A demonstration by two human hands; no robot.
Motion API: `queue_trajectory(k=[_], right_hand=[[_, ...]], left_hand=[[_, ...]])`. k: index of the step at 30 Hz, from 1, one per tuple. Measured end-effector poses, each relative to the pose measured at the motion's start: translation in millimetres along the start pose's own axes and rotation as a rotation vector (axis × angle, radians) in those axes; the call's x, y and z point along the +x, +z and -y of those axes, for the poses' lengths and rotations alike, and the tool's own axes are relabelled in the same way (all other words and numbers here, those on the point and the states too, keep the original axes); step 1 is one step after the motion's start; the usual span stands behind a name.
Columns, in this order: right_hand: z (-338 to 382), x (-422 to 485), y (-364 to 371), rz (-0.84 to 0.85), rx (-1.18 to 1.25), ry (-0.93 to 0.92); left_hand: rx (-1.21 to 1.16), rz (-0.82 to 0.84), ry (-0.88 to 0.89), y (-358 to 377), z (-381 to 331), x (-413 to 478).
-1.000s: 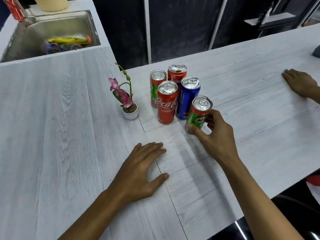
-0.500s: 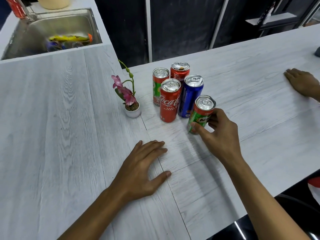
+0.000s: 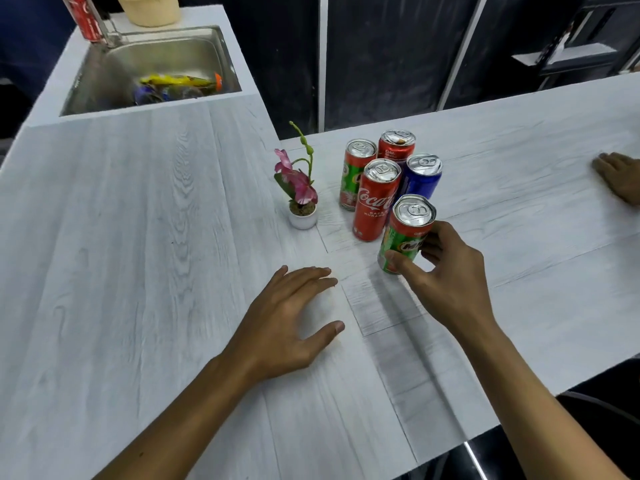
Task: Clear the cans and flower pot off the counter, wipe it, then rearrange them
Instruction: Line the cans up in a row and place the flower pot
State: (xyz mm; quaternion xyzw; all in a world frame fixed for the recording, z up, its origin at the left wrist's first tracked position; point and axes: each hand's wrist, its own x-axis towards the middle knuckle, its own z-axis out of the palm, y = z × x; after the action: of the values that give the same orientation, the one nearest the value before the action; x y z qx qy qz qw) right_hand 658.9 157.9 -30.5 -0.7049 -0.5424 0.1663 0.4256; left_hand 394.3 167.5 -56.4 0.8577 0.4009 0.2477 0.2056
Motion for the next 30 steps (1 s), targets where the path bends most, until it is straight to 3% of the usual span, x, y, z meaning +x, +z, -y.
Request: queue_trajectory(k=[12, 30], right_hand=[[84, -69, 80, 0.134, 0.012, -0.080], [235, -132, 263, 0.264, 0.123, -0.225]], left_hand=[[0.017, -0.056, -0.095, -70, 52, -86], [0.081, -0.143, -0.262, -193, 171, -232]])
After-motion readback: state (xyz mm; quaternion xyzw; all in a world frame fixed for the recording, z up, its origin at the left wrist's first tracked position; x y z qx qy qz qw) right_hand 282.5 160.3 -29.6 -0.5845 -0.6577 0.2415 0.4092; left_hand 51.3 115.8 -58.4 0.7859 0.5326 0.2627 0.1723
